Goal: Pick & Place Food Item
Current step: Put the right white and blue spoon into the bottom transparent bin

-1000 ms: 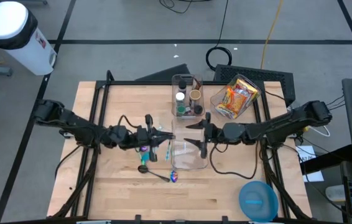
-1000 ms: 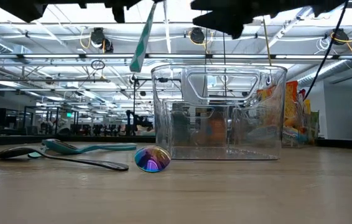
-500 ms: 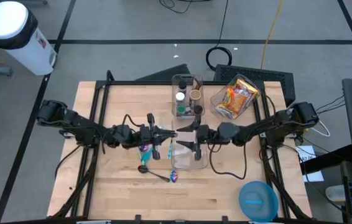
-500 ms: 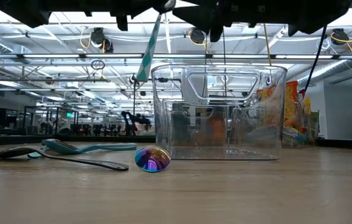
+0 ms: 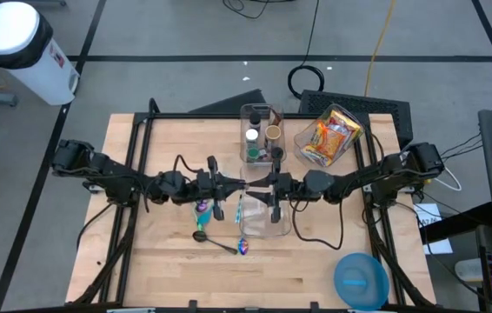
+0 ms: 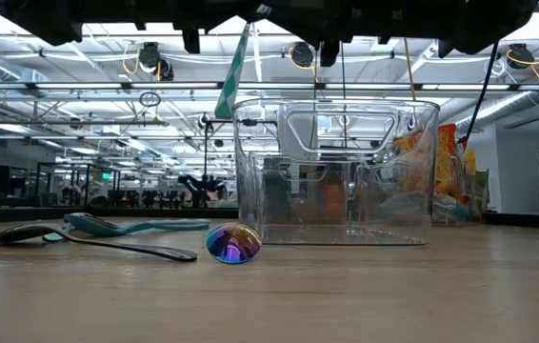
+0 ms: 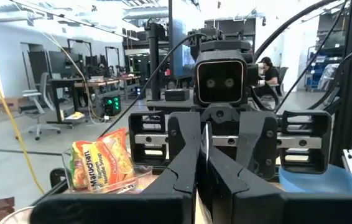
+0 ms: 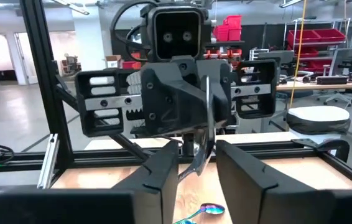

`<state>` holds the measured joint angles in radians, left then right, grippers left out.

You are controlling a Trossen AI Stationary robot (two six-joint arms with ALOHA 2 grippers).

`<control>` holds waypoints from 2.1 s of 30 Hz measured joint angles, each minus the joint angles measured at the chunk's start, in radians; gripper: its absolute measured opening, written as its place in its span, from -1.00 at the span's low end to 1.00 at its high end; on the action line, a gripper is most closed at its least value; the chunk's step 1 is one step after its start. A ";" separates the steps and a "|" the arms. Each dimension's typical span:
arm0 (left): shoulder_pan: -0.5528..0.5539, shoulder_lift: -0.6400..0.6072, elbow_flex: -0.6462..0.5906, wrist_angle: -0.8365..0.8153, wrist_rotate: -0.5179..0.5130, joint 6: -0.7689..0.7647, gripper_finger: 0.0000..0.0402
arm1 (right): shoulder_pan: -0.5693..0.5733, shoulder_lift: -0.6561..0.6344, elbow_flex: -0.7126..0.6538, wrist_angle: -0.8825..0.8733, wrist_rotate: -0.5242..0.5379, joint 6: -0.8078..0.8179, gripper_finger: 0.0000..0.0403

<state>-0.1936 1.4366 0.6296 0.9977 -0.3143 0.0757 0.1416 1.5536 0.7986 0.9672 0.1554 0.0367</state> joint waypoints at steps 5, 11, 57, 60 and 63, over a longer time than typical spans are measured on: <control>0.004 0.013 0.001 -0.003 0.003 -0.006 -0.97 | -0.006 0.000 0.000 -0.010 0.000 -0.003 -0.61; 0.003 0.031 0.027 -0.009 0.011 0.001 -0.92 | -0.007 0.000 0.000 -0.021 0.000 -0.004 -0.70; -0.056 -0.058 0.057 -0.343 -0.192 -0.009 -0.63 | 0.047 0.013 -0.137 -0.144 0.181 0.314 -0.96; -0.056 -0.058 0.057 -0.353 -0.193 -0.011 -0.63 | 0.046 0.012 -0.137 -0.143 0.162 0.365 -0.96; -0.056 -0.058 0.057 -0.353 -0.193 -0.012 -0.63 | 0.046 0.012 -0.137 -0.141 0.120 0.426 -0.95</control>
<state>-0.2493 1.3788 0.6865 0.6449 -0.5070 0.0641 0.1879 1.5658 0.6621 0.8262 0.2753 0.4627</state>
